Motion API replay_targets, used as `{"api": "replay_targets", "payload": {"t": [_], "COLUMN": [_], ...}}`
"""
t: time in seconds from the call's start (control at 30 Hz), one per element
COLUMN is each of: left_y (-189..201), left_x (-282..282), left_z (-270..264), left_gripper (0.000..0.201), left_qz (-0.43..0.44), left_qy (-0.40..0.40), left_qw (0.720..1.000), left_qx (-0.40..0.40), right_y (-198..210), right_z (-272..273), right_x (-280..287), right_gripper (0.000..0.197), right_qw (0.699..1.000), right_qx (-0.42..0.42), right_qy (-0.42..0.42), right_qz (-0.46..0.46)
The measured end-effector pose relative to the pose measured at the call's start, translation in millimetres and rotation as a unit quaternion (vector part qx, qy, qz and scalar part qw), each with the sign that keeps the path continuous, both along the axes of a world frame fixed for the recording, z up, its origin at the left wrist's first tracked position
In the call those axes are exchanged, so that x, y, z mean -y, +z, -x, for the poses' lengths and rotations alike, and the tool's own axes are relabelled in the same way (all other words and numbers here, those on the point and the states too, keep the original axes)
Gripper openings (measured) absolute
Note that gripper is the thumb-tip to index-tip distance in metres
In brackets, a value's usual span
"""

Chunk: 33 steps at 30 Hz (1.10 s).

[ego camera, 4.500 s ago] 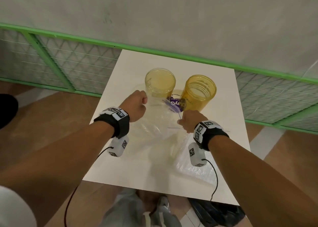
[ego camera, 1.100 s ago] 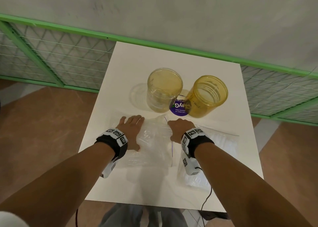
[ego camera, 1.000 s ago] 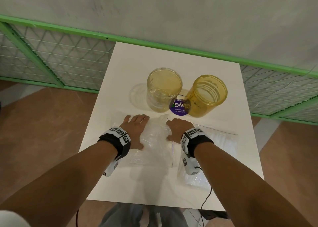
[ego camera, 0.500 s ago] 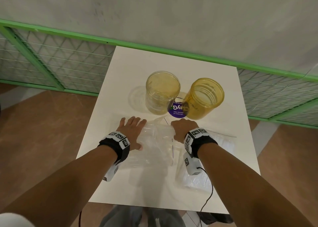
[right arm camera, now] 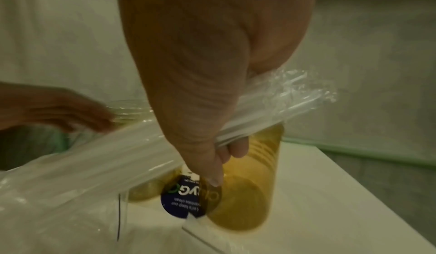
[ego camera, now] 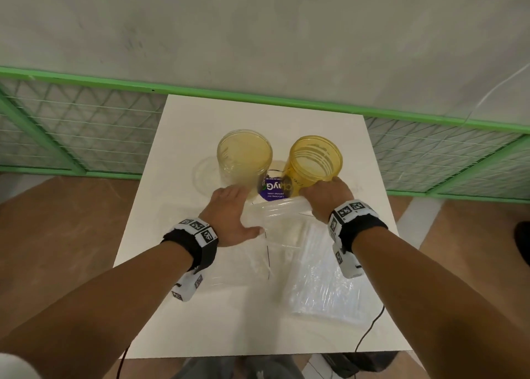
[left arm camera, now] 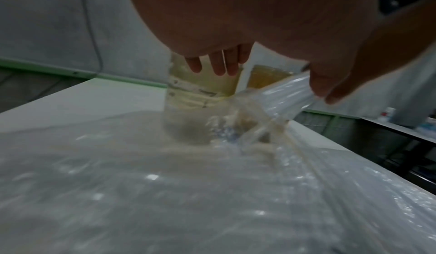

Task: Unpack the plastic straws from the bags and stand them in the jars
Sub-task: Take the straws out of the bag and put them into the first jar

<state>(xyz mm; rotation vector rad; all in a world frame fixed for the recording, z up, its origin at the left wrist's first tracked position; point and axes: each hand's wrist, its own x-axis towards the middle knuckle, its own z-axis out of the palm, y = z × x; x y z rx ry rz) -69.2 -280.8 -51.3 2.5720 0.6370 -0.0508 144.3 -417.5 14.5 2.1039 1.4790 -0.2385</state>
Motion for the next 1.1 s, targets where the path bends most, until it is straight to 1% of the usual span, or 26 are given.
{"api": "replay_targets", "payload": {"t": [0.03,0.1,0.13,0.2,0.23,0.27,0.3,0.4,0.47,0.5,0.53,0.6,0.67,0.7,0.73,0.8,0.9,0.97,1.0,1.03,1.07,1.1], "left_y": [2.4,3.9,1.4,-4.6,-6.6,-8.0,-10.3,-16.7,-20.6,-21.9,-23.2,-24.3,-23.3,-23.1,-23.1,-22.3,-18.4,-15.9,-15.0,-14.0,-13.6,-12.5], "left_x": [4.2,13.8,17.0,20.3,21.1,21.0,19.6,13.0,8.6,6.9,5.5,4.6,5.6,6.4,6.7,7.9,11.0,13.7,14.4,14.8,14.2,13.3], "left_z": [-9.6,-26.1,-31.8,-37.6,-37.7,-36.6,-34.6,-25.3,-18.4,-15.6,-13.8,-12.4,-12.8,-13.0,-13.5,-15.2,-21.5,-26.5,-28.4,-29.7,-30.9,-32.0], "left_gripper": [0.108,0.103,0.093,0.060,0.046,0.037,0.032,0.031,0.032,0.032,0.034,0.036,0.037,0.038,0.038,0.039,0.039,0.043,0.046,0.048,0.048,0.045], "left_qz": [0.008,0.023,0.023,0.021,0.032,0.048,0.060,0.082,0.106,0.120,0.131,0.143,0.143,0.143,0.146,0.157,0.176,0.200,0.214,0.231,0.246,0.258], "left_qy": [-0.017,-0.029,-0.018,0.032,0.063,0.089,0.108,0.161,0.199,0.218,0.234,0.252,0.251,0.250,0.252,0.256,0.259,0.260,0.262,0.263,0.264,0.265], "left_qw": [1.000,0.999,0.999,0.998,0.996,0.994,0.991,0.983,0.974,0.968,0.963,0.957,0.957,0.957,0.957,0.954,0.949,0.944,0.940,0.935,0.929,0.923], "left_qx": [0.004,-0.021,-0.034,-0.044,-0.045,-0.046,-0.047,-0.043,-0.031,-0.023,-0.013,0.001,0.005,0.006,0.007,0.009,0.022,0.038,0.048,0.064,0.083,0.105], "right_y": [3.3,11.5,16.0,22.2,23.8,23.9,22.7,19.5,22.1,25.2,27.6,27.7,28.4,29.4,31.1,33.4,35.4,40.0,42.6,46.0,49.4,52.0], "right_z": [1.1,7.4,12.3,20.2,23.0,24.4,24.2,18.3,13.9,12.8,11.6,8.2,9.6,12.7,16.4,25.1,36.2,38.6,37.6,36.7,35.6,35.8], "right_x": [-4.7,-15.8,-21.2,-30.6,-33.7,-35.9,-37.1,-37.5,-36.9,-36.3,-35.8,-33.8,-32.7,-32.7,-34.1,-39.9,-48.9,-52.9,-54.3,-54.8,-54.7,-54.2], "right_gripper": [0.044,0.041,0.037,0.026,0.024,0.027,0.035,0.066,0.087,0.093,0.094,0.087,0.076,0.071,0.067,0.058,0.046,0.041,0.042,0.048,0.060,0.077], "right_qw": [1.000,0.997,0.994,0.989,0.987,0.985,0.982,0.961,0.949,0.939,0.924,0.882,0.844,0.831,0.822,0.813,0.818,0.808,0.803,0.800,0.795,0.783], "right_qx": [0.008,0.027,0.038,0.057,0.062,0.068,0.074,0.067,0.026,-0.007,-0.051,-0.175,-0.304,-0.347,-0.372,-0.384,-0.364,-0.360,-0.363,-0.368,-0.375,-0.386], "right_qy": [0.023,0.076,0.101,0.137,0.146,0.152,0.154,0.147,0.097,0.057,0.014,-0.055,-0.084,-0.092,-0.101,-0.110,-0.096,-0.090,-0.095,-0.103,-0.116,-0.136], "right_qz": [-0.003,-0.019,-0.024,-0.025,-0.029,-0.047,-0.079,-0.223,-0.298,-0.338,-0.379,-0.434,-0.433,-0.424,-0.420,-0.423,-0.435,-0.458,-0.462,-0.462,-0.463,-0.468]}}
